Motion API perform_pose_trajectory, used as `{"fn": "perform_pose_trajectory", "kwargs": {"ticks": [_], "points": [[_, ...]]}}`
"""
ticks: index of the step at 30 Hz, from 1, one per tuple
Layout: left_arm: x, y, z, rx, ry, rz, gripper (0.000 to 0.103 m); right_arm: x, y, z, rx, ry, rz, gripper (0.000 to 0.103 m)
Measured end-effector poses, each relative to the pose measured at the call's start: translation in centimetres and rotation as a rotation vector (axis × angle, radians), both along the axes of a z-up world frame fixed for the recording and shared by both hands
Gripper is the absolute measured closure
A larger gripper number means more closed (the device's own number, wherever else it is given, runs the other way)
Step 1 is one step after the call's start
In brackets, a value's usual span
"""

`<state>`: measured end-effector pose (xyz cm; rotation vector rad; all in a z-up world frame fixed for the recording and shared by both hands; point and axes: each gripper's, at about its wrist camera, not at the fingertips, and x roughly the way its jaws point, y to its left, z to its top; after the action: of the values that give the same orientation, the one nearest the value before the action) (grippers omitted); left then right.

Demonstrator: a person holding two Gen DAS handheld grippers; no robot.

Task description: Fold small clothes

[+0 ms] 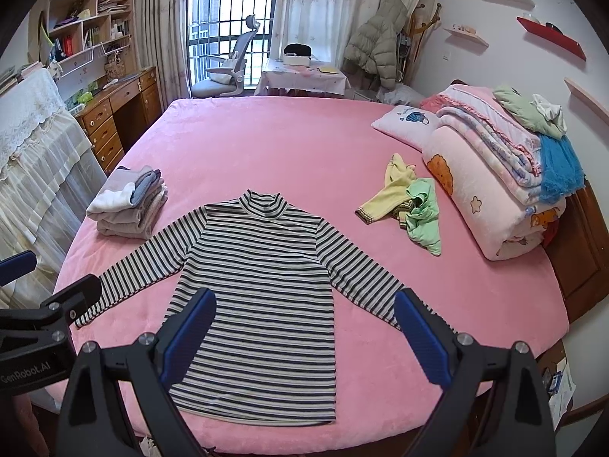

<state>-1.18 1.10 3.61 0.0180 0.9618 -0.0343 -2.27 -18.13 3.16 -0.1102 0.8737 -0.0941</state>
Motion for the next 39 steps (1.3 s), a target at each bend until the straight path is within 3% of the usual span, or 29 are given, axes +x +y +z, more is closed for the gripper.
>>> {"fn": "perform_pose_trajectory", "kwargs": {"ticks": [24, 39], "points": [[1.0, 0.7, -1.3, -0.004, 0.064, -0.012, 0.000, -0.5, -0.5, -0.8, 0.033, 0.023, -0.041, 0.008], [2.1, 2.2, -2.4, -0.010, 0.093, -0.025, 0.000, 0.5, 1.5, -1.5, 0.037, 0.045, -0.060, 0.008]]}}
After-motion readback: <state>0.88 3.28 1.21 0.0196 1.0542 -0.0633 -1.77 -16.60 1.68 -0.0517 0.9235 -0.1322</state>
